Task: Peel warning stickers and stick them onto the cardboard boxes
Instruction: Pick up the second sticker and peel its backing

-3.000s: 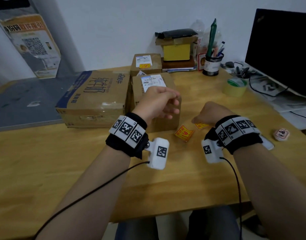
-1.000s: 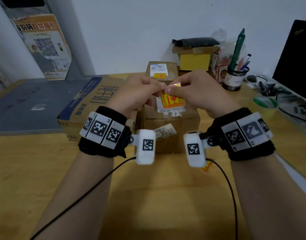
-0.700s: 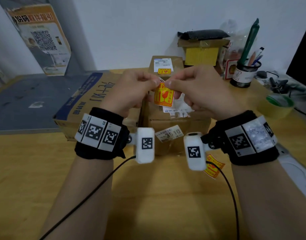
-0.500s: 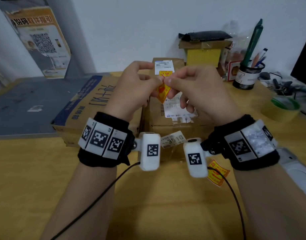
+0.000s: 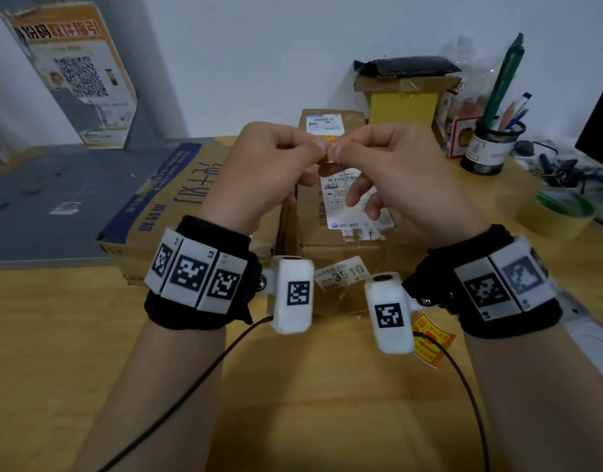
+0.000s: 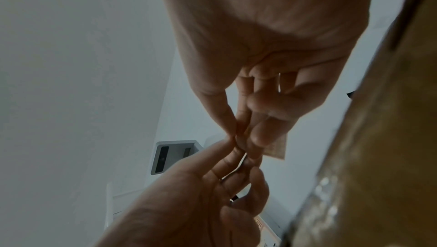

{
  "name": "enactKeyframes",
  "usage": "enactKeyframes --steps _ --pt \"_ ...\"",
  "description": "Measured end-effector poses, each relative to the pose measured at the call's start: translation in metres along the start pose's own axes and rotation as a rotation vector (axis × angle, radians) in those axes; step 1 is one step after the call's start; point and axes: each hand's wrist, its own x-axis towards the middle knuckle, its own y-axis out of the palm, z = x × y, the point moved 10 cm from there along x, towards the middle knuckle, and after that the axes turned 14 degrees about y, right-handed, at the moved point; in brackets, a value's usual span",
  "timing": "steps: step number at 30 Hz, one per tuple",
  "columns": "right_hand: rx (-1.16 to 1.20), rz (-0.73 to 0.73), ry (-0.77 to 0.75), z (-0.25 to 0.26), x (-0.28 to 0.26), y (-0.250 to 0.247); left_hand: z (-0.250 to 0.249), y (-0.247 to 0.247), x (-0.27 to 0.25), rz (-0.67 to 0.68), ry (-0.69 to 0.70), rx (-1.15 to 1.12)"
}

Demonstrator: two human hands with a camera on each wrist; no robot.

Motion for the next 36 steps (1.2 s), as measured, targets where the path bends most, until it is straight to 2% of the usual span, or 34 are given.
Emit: enactKeyframes --steps 14,36 --pt "-0.005 0.028 -0.041 0.0017 -0.0013 -0.0011 0.0008 -0.0008 -0.0003 -0.028 -0.010 0.036" --pt "-0.073 -0.014 -0.101 0.0057 0.0028 -0.0046 -0.0029 0.0013 -0.0016 -0.027 -0.001 0.024"
